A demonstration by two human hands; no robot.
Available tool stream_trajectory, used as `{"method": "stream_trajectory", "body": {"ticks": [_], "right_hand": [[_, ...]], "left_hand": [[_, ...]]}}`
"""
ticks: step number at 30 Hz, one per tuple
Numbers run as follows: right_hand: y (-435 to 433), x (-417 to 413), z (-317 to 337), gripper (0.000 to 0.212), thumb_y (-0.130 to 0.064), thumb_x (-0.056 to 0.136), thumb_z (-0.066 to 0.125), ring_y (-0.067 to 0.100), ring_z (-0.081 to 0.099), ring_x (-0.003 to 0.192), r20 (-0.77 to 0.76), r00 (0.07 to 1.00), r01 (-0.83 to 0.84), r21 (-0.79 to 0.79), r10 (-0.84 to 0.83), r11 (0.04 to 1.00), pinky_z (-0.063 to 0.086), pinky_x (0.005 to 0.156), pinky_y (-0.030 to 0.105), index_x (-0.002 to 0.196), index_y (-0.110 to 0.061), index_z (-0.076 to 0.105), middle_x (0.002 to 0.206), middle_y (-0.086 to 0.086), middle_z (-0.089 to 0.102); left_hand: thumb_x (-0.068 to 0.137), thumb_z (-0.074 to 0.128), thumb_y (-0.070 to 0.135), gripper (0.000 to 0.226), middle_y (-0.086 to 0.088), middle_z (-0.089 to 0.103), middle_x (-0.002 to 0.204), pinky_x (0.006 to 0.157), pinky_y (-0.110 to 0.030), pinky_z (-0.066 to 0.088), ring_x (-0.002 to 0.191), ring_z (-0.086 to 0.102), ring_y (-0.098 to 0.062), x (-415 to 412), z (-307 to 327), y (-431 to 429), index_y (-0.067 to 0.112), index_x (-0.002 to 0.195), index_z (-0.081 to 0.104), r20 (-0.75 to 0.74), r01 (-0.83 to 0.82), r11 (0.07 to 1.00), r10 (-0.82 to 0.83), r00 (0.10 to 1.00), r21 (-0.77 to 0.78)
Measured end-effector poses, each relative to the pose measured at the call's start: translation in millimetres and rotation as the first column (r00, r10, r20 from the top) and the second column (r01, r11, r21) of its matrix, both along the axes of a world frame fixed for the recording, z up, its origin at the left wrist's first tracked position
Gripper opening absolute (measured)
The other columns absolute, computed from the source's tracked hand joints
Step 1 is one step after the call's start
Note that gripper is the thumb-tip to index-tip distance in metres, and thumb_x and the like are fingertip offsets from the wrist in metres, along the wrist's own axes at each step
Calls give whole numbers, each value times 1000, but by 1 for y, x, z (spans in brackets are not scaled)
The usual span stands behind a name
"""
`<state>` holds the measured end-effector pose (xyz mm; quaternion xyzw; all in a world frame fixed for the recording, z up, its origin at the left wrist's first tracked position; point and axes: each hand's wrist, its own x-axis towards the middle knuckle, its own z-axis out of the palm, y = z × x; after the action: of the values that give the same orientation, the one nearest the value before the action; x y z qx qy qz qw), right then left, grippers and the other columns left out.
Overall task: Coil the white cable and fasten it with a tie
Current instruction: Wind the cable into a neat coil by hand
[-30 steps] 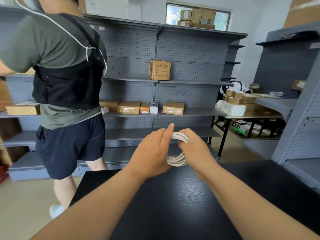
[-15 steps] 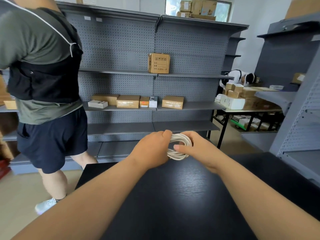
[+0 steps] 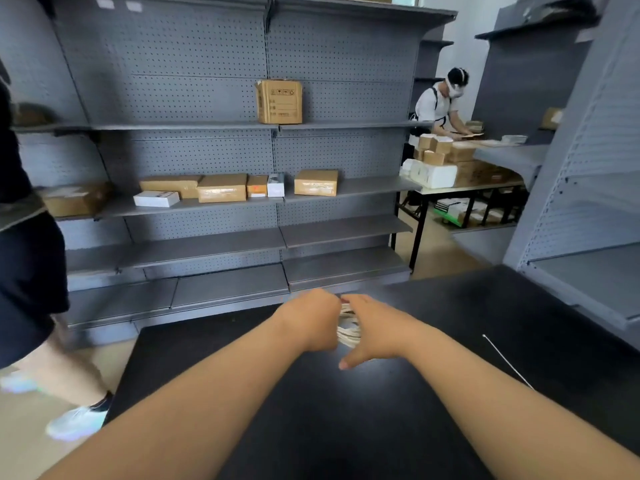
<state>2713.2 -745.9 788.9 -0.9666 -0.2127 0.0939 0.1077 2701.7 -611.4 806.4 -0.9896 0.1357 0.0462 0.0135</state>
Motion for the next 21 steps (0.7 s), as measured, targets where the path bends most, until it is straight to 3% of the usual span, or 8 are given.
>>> {"method": "stream_trajectory", "body": {"ticks": [3, 7, 9, 11, 13, 21], "right_hand": [[-12, 2, -16, 112, -47, 60, 83, 15, 32, 137, -92, 996, 2, 7, -1, 1000, 34, 107, 32, 147, -20, 18, 151, -5, 26], [-27, 4, -32, 121, -43, 65, 82, 16, 7, 146, -103, 995, 3, -35, -7, 999, 21, 117, 35, 151, -18, 2, 159, -4, 1], [-31, 5, -40, 113, -36, 66, 82, 18, 19, 143, -137, 990, 35, -16, -37, 999, 28, 114, 36, 150, -20, 9, 157, -4, 14], [-33, 8, -51, 94, -29, 66, 82, 19, 42, 130, -168, 984, 62, 12, -59, 998, 41, 103, 36, 143, -24, 29, 145, -4, 39], [-38, 14, -63, 74, -23, 66, 77, 21, 53, 117, -165, 983, 83, 17, -79, 996, 48, 94, 35, 131, -24, 42, 131, -3, 52], [-81, 36, -79, 44, -12, 77, 64, 27, 56, 108, -51, 994, 90, -61, -93, 994, 46, 86, 34, 119, -14, 49, 120, 7, 57]], "left_hand": [[79, 59, 15, 26, -10, 63, 102, 66, -29, 44, 91, 63, -28, 0, -16, -15, 9, 104, 59, -41, 25, 1000, -24, 999, 12], [79, 61, 17, 30, -11, 64, 104, 71, -31, 47, 95, 64, -28, 7, -30, -29, 7, 107, 59, -75, 56, 998, -54, 996, 26], [79, 60, 16, 30, -9, 64, 104, 72, -32, 49, 94, 64, -28, 11, -39, -35, 9, 108, 59, -107, 56, 998, -54, 993, 18], [79, 59, 14, 31, -7, 65, 105, 72, -32, 50, 94, 64, -27, 14, -49, -40, 13, 109, 60, -144, 52, 999, -50, 988, 11], [78, 58, 14, 30, -7, 64, 105, 70, -31, 48, 93, 64, -26, 18, -58, -45, 14, 108, 59, -167, 38, 999, -39, 985, -11], [80, 55, 18, 29, -6, 64, 107, 76, -35, 47, 96, 62, -27, 42, -89, -86, 15, 108, 53, -69, 44, 999, -45, 997, -22]]}}
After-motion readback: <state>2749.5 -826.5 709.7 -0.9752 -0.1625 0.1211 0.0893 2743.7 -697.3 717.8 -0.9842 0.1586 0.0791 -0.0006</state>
